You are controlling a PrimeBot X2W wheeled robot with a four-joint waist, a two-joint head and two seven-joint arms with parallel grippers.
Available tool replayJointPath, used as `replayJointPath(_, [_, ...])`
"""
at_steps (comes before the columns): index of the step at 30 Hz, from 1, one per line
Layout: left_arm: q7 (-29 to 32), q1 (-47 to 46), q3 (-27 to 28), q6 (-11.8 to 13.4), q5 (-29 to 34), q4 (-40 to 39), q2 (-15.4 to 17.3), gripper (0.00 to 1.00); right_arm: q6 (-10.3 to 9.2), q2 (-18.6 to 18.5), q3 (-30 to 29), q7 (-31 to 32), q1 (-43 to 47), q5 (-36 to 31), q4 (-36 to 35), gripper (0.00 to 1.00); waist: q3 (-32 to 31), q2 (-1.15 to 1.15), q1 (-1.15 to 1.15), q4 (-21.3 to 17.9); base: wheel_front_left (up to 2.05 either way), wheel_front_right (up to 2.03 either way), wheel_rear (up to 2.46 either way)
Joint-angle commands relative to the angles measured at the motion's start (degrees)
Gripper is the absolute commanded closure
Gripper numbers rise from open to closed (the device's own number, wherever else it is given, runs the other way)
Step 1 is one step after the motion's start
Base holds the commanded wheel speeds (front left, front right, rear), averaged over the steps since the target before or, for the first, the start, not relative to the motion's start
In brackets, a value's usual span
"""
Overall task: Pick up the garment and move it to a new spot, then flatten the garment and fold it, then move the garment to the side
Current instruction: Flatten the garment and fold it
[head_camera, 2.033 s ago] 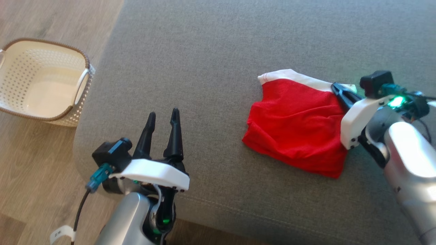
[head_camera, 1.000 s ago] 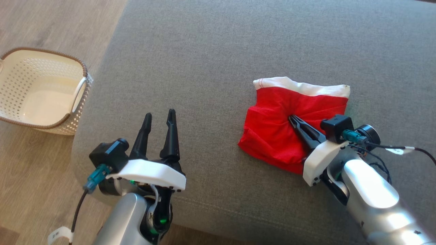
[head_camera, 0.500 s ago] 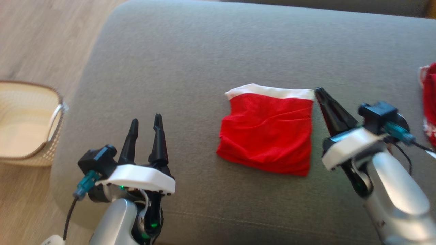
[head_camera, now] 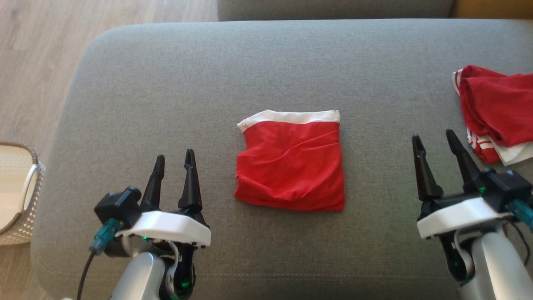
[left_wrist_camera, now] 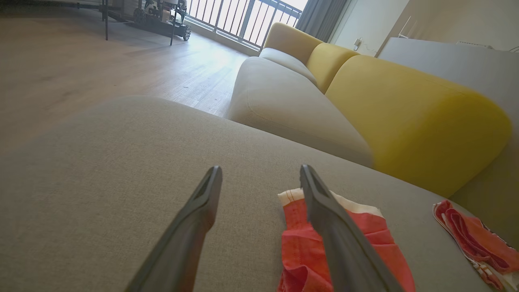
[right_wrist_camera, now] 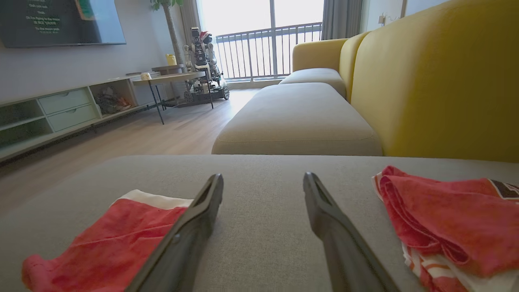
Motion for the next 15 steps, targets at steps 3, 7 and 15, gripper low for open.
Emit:
replayJointPath(3, [-0.7,-0.85,1.51,0.44,1.64,-2.11,0.45,0.0,-0.01,1.93,-1.21,-0.53,1.41,-1.02,-3.18,0.0,-0.11,0.0,0.0,-0.4,0.0,0.0,0.0])
replayJointPath(7, [-0.7,-0.21,0.62,1.17,5.31,-3.3,0.45,0.0,-0.01,2.74,-1.52,-0.53,2.19,-1.88,-3.18,0.0,-0.17,0.0,0.0,-0.55,0.0,0.0,0.0])
replayJointPath(15, [-0.7,0.34,-0.61,1.58,5.07,-3.56,0.45,0.0,-0.01,3.2,-2.61,-0.53,1.74,-2.71,-3.68,0.0,0.03,0.0,0.0,-0.2,0.0,0.0,0.0])
